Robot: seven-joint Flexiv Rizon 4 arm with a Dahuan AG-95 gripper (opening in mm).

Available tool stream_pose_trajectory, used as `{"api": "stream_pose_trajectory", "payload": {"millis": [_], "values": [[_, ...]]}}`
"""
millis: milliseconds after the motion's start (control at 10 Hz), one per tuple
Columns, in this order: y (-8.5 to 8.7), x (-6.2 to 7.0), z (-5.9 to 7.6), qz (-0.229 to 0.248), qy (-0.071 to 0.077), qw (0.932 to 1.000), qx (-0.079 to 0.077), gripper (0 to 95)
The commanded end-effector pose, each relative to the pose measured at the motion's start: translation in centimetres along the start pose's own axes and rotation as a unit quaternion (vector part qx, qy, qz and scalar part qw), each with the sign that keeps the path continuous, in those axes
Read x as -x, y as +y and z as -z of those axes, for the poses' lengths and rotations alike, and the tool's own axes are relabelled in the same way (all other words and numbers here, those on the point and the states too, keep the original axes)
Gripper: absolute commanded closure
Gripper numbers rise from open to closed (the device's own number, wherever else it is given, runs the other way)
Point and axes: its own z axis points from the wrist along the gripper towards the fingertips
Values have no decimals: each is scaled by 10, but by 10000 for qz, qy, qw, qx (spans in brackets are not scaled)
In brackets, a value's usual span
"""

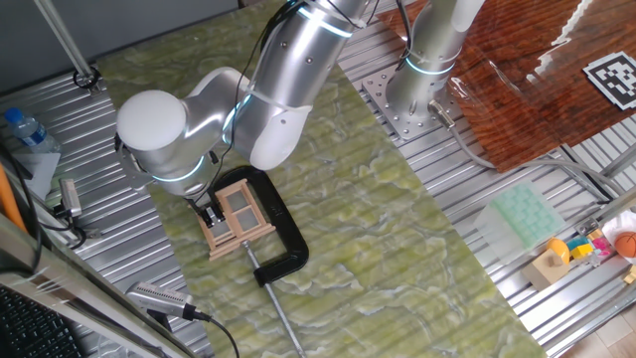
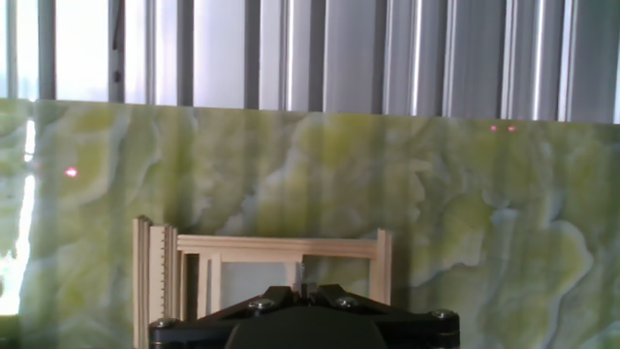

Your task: Open a sliding window

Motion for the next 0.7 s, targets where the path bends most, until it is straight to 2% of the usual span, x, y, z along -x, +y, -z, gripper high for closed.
{"api": "stream_pose_trajectory", "payload": {"millis": [100, 200, 300, 700], "values": [[-3, 1, 1, 23, 12, 10000, -22, 950], [-6, 2, 1, 91, 17, 9999, -135, 950], [-7, 2, 1, 117, 24, 9998, -171, 950], [-9, 2, -6, 110, 42, 9998, -167, 950]]}}
